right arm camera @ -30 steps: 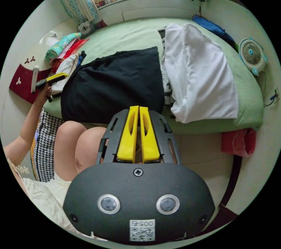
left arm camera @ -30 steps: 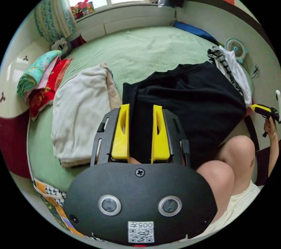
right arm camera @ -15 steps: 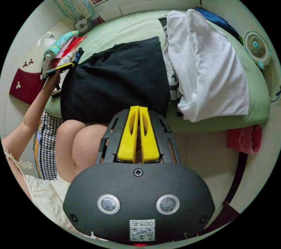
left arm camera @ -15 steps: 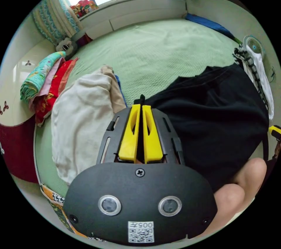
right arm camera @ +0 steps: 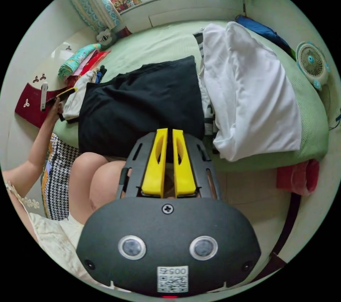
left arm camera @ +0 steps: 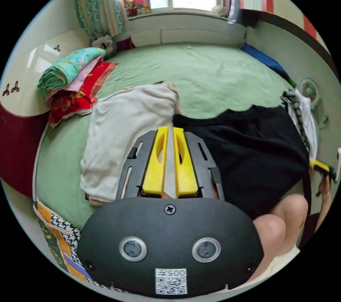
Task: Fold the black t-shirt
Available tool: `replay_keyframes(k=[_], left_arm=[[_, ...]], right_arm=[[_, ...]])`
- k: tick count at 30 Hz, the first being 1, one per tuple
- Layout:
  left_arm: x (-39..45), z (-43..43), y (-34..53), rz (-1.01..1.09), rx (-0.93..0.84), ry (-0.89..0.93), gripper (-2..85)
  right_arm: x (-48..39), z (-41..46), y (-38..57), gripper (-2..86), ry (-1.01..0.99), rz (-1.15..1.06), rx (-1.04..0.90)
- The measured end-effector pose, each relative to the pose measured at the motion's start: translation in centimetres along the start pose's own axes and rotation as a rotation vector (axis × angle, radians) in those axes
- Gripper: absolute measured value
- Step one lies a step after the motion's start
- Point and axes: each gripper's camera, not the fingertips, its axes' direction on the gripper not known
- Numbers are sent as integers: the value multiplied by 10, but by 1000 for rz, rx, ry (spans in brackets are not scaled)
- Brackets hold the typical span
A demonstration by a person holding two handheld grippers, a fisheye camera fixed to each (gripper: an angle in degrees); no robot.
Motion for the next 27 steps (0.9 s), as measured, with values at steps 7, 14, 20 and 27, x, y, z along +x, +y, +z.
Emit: replay_keyframes(k=[7, 14, 20, 27], left_arm=[[81, 4, 53, 98, -29, 164, 47], [123, 19, 73, 156, -95, 156, 55], [145, 32, 77, 173, -114, 149, 57], [169, 49, 77, 151, -150, 158, 58]], right_arm=[[-3, 20, -109, 90, 11, -106, 40], [22, 85, -217, 96, 148, 11, -107], [31, 85, -229, -9, 179, 4, -124], [63, 61, -229, -12, 96, 148, -76]])
